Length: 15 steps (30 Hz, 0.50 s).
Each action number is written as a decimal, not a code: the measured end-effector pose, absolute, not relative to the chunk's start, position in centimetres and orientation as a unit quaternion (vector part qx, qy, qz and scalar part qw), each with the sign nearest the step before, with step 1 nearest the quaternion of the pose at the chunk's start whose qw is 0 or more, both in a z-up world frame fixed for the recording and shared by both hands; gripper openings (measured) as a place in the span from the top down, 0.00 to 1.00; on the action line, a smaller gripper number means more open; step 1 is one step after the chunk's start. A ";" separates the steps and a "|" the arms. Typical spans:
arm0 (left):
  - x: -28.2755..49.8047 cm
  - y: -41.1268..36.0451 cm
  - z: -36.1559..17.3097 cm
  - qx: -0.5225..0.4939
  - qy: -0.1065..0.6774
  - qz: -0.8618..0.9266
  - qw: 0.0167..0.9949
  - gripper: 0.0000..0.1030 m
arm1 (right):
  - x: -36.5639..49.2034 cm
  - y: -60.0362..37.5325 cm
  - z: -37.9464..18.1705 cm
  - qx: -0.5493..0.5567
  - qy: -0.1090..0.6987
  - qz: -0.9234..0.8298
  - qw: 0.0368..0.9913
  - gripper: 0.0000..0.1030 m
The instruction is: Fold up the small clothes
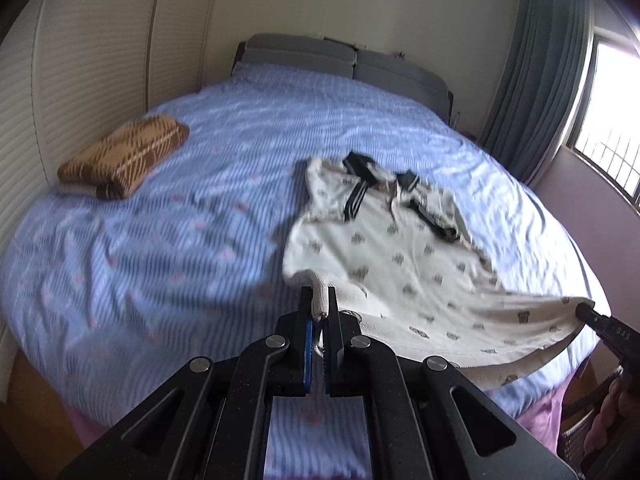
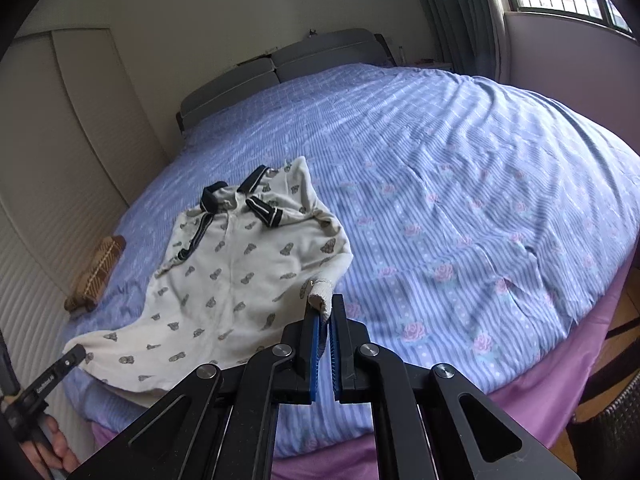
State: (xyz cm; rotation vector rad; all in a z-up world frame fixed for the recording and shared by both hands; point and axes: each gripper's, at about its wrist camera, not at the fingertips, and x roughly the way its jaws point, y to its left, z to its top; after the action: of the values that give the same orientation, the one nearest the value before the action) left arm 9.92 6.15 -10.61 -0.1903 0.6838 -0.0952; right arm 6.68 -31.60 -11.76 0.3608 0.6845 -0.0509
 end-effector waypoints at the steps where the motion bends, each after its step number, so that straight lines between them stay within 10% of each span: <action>1: 10.5 6.2 -10.1 -0.095 0.328 -0.047 0.939 0.94 | 7.3 -31.6 -11.3 0.177 0.328 -0.023 0.928 0.95; 15: 26.6 5.8 -7.9 -0.119 0.293 -0.030 0.948 0.94 | 21.2 -32.5 -6.9 0.195 0.272 -0.031 0.942 0.95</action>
State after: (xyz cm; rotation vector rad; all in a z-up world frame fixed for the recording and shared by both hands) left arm 26.56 5.85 -7.94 -0.2428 0.5960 -0.0613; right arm 21.16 -32.53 -6.87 0.3974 0.5545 -0.0628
